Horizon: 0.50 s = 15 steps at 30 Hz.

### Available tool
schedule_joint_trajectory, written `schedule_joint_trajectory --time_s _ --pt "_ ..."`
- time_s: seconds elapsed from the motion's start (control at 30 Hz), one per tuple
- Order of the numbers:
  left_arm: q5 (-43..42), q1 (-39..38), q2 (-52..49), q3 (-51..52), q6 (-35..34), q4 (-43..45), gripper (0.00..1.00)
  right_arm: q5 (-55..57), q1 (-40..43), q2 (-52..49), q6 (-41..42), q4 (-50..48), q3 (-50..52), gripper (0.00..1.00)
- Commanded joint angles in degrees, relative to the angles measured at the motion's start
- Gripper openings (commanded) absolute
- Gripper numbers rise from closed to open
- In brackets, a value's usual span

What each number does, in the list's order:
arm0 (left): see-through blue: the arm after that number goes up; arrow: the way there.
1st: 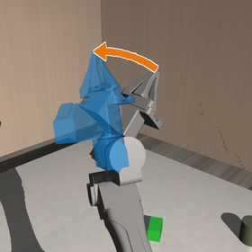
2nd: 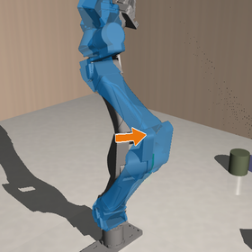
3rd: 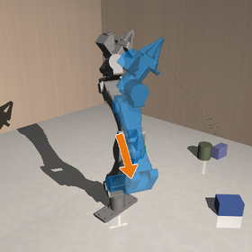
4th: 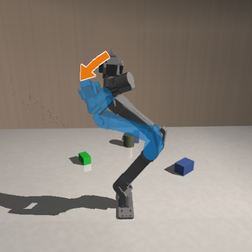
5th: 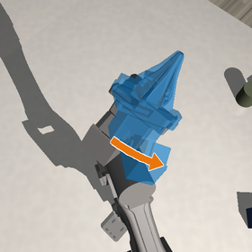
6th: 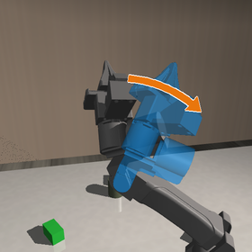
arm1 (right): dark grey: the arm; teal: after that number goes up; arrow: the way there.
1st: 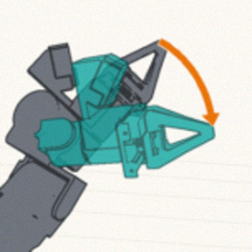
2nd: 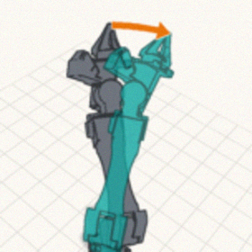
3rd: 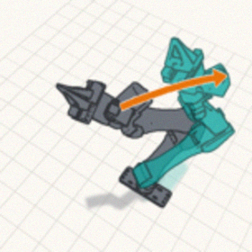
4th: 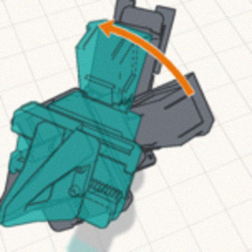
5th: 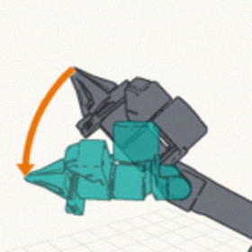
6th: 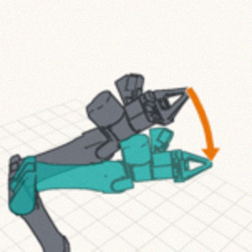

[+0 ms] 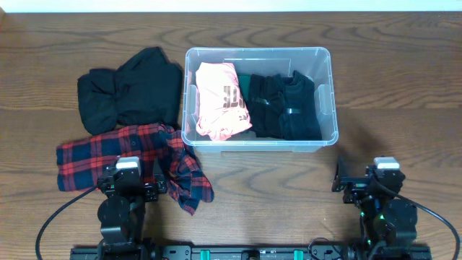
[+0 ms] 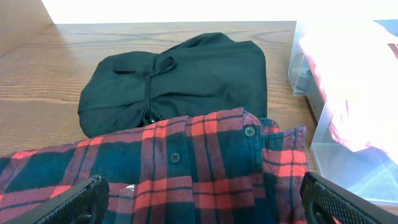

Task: Pack container

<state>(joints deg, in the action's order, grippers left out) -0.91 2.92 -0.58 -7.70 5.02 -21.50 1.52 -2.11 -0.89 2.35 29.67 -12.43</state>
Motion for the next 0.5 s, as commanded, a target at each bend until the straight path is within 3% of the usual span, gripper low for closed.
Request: schedule_joint_trajectory --time_s 0.0,0.47 --pt "0.44 0.28 0.39 1.27 0.96 -0.02 0.98 -0.48 0.37 0.57 0.37 -0.37 1.33 0.99" --pt "0.44 0.28 0.39 1.27 0.96 -0.02 0.98 -0.48 0.37 0.57 0.37 2.69 2.51 0.99"
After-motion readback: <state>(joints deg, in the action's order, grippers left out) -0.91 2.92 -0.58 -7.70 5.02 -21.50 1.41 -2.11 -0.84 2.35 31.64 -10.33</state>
